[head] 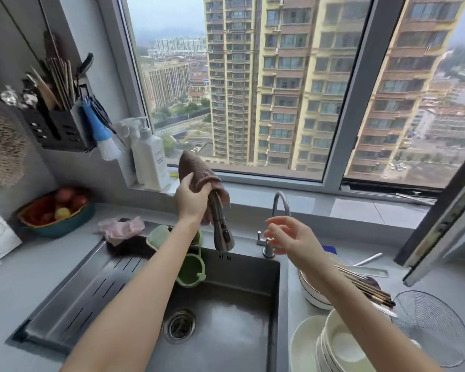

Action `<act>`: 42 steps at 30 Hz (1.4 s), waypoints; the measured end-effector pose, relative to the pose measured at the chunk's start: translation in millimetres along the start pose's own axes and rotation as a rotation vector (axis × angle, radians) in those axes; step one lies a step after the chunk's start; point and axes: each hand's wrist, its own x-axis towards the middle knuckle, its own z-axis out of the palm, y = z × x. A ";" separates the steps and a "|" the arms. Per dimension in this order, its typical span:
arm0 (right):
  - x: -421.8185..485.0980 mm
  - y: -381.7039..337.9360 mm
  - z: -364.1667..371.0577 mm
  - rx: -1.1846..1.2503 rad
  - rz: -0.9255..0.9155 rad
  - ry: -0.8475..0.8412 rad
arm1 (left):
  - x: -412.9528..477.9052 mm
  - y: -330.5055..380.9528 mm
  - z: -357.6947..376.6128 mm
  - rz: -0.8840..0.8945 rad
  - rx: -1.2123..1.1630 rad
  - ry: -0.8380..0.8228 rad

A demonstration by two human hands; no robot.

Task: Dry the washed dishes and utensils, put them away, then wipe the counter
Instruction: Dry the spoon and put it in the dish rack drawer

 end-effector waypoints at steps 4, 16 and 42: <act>8.0 3.5 12.6 0.003 -0.029 0.005 | -22.1 10.3 -20.3 0.112 0.100 -0.003; -61.5 11.4 58.2 0.711 0.143 0.024 | -125.1 51.7 -30.9 0.128 0.088 -0.976; -260.5 73.0 -135.7 0.346 0.231 0.711 | -267.0 2.0 200.7 0.967 0.860 -1.409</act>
